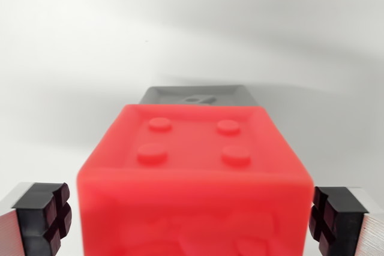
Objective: Destack cube
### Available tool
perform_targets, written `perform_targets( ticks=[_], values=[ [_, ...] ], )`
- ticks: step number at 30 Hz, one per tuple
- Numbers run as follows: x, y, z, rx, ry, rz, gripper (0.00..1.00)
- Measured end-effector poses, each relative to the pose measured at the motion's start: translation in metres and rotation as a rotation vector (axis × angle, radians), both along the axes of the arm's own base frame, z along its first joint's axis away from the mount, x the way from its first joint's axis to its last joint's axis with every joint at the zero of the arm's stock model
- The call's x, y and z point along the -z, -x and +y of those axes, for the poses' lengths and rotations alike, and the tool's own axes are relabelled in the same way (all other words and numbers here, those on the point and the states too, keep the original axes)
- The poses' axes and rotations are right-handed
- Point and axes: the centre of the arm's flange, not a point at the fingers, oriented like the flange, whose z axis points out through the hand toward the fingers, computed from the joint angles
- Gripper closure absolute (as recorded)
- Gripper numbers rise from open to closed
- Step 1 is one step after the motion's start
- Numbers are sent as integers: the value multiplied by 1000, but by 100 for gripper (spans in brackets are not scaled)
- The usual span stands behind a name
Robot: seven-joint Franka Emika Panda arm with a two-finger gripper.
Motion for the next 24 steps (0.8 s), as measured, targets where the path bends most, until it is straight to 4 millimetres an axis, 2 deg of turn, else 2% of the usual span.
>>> perform_targets(
  ticks=[3, 4, 24],
  values=[
    [4, 0, 0, 1, 0, 0, 0],
    [5, 0, 0, 1, 0, 0, 100],
    [5, 0, 0, 1, -1, -2, 100]
  ],
)
